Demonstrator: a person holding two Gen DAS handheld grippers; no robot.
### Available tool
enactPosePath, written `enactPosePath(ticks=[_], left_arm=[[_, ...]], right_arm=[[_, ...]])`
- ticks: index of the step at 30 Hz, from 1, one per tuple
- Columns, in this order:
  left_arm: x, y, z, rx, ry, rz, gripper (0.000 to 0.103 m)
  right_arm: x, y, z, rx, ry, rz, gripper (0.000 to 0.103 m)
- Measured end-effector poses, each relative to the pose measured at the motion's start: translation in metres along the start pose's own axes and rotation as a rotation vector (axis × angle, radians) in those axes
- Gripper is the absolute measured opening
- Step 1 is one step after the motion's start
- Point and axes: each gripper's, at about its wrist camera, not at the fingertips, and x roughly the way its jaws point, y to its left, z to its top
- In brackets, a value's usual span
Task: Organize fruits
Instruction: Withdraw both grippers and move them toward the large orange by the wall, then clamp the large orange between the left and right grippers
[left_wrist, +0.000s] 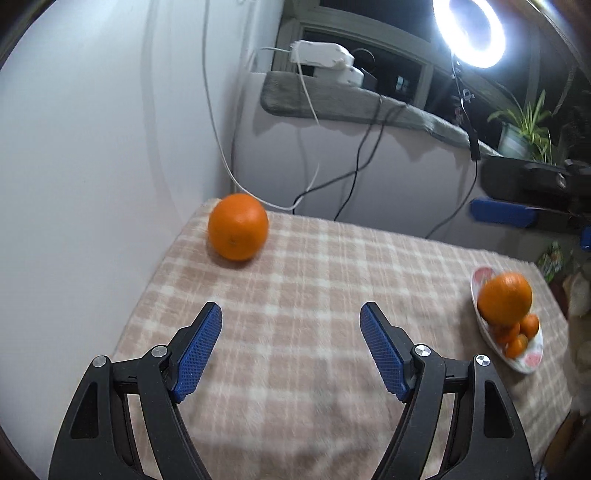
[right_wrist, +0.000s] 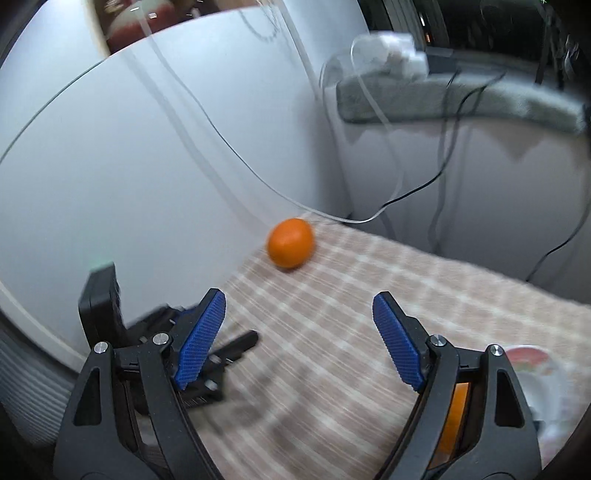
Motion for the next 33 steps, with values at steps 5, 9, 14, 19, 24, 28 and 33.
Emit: enactPosePath(ticks=[5, 9, 14, 19, 24, 28, 33], left_arm=[[0.022, 0.008, 0.008, 0.007, 0.009, 0.005, 0.077], [0.038, 0.017, 0.016, -0.007, 0.010, -0.002, 0.075], [0.056, 0.026, 0.027, -0.012, 0.015, 0.006, 0.072], [0.070, 0.033, 0.036, -0.006, 0.013, 0.031, 0.070], [0.076, 0.037, 0.040, -0.002, 0.009, 0.045, 0.070], [0.082, 0.045, 0.044, -0.020, 0.010, 0.046, 0.068], [0.086, 0.048, 0.045, -0.027, 0.023, 0.035, 0.068]], right_arm=[[0.053, -0.002, 0.020, 0.142, 0.080, 0.113, 0.085], [0.091, -0.011, 0.033, 0.223, 0.113, 0.122, 0.085], [0.134, -0.031, 0.046, 0.328, 0.141, 0.116, 0.084], [0.168, -0.040, 0.049, 0.379, 0.177, 0.112, 0.077], [0.186, -0.042, 0.052, 0.402, 0.181, 0.118, 0.076], [0.197, -0.044, 0.056, 0.410, 0.190, 0.115, 0.076], [0.208, -0.047, 0.056, 0.422, 0.203, 0.114, 0.076]])
